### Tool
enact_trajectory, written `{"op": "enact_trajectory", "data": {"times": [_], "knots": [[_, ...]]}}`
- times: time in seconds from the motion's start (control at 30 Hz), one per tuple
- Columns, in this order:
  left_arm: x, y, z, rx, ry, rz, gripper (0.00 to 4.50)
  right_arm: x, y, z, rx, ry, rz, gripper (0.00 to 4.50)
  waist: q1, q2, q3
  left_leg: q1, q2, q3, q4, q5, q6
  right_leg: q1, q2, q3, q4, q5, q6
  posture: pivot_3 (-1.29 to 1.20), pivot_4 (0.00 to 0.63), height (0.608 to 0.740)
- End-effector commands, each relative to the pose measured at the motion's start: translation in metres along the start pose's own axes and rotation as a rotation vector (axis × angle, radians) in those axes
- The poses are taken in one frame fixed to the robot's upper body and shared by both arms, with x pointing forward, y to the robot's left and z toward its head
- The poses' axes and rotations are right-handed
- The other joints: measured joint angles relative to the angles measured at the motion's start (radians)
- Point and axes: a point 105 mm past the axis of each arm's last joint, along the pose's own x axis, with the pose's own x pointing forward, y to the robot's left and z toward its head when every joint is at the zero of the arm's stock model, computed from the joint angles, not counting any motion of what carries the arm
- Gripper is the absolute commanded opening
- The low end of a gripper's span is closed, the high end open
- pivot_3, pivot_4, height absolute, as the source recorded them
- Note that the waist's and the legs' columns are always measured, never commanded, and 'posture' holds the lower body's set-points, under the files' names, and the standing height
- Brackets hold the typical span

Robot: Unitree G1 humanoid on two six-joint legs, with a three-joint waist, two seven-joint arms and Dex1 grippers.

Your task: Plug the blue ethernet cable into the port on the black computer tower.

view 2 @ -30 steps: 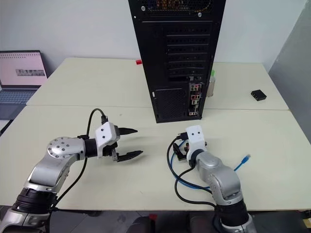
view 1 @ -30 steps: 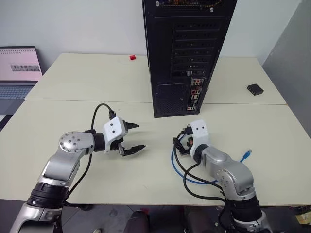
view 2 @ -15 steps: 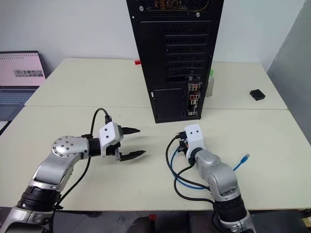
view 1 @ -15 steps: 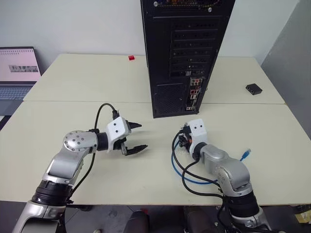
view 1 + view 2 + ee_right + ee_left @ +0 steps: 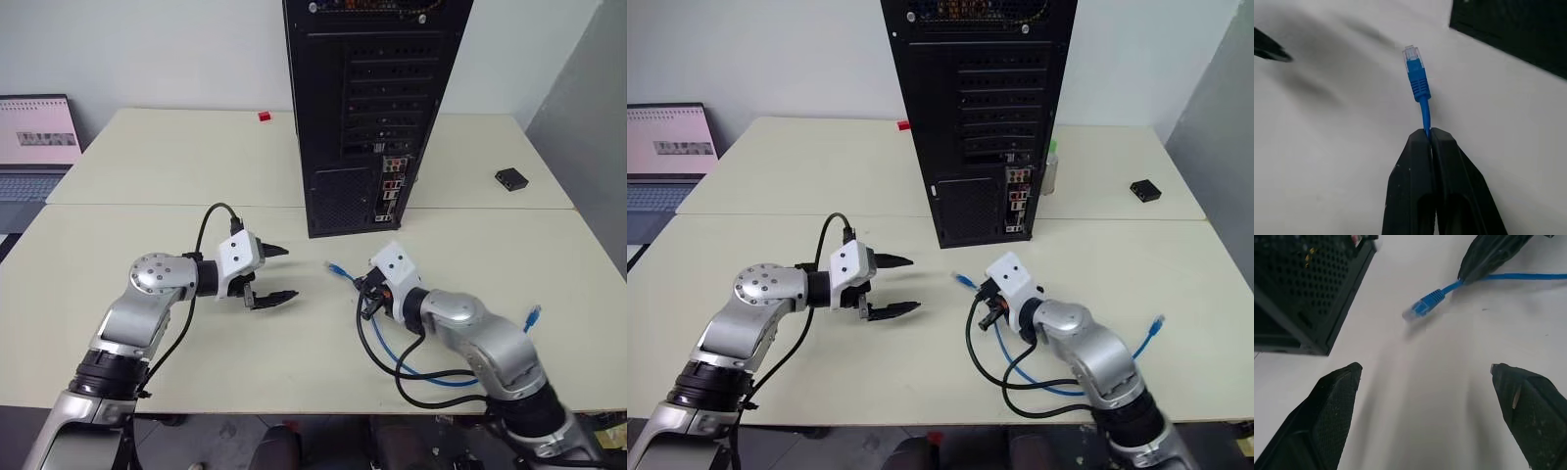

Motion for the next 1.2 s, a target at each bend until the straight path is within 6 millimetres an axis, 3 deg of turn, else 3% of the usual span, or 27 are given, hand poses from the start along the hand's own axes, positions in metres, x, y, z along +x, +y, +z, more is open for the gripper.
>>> {"op": "enact_trajectory", "data": {"times": [0.03,0.47,0.83,1.13,1.2], "knots": [[0.006,0.001,0.016,0.054,-0.053,-0.053,4.5,-0.007,0.018,0.019,-0.123,-0.049,0.141,0.01,0.001,0.0,0.0,0.0,0.0,0.0,0.0,0.0,0.0,0.0,0.0,0.0,0.0,0.0,0.0,0.0,0.15,0.74],[0.015,-0.004,0.017,0.134,-0.053,-0.151,4.5,-0.01,0.027,0.02,-0.193,-0.028,0.232,0.01,0.001,0.0,0.0,-0.001,0.0,0.0,0.001,0.0,0.0,0.0,0.0,0.0,0.0,0.0,0.0,0.0,0.15,0.74],[0.02,-0.007,0.013,0.169,-0.051,-0.179,2.44,-0.01,0.029,0.021,-0.19,-0.032,0.242,0.0,0.001,0.0,0.0,-0.001,0.0,-0.001,0.001,0.0,0.0,0.0,0.0,0.0,0.0,0.0,0.0,0.0,0.15,0.74],[0.022,-0.008,0.006,0.183,-0.04,-0.194,0.36,-0.01,0.026,0.024,-0.193,-0.042,0.242,0.0,0.001,0.0,0.0,-0.001,0.0,0.0,0.001,0.0,0.0,0.0,0.0,0.0,0.0,0.0,0.0,0.0,0.15,0.74],[0.023,-0.008,0.005,0.184,-0.04,-0.193,0.26,-0.01,0.026,0.025,-0.2,-0.045,0.243,0.0,0.001,0.0,0.0,-0.001,0.0,-0.001,0.001,0.0,0.0,0.0,0.0,-0.001,0.0,0.0,0.0,0.0,0.15,0.74]]}}
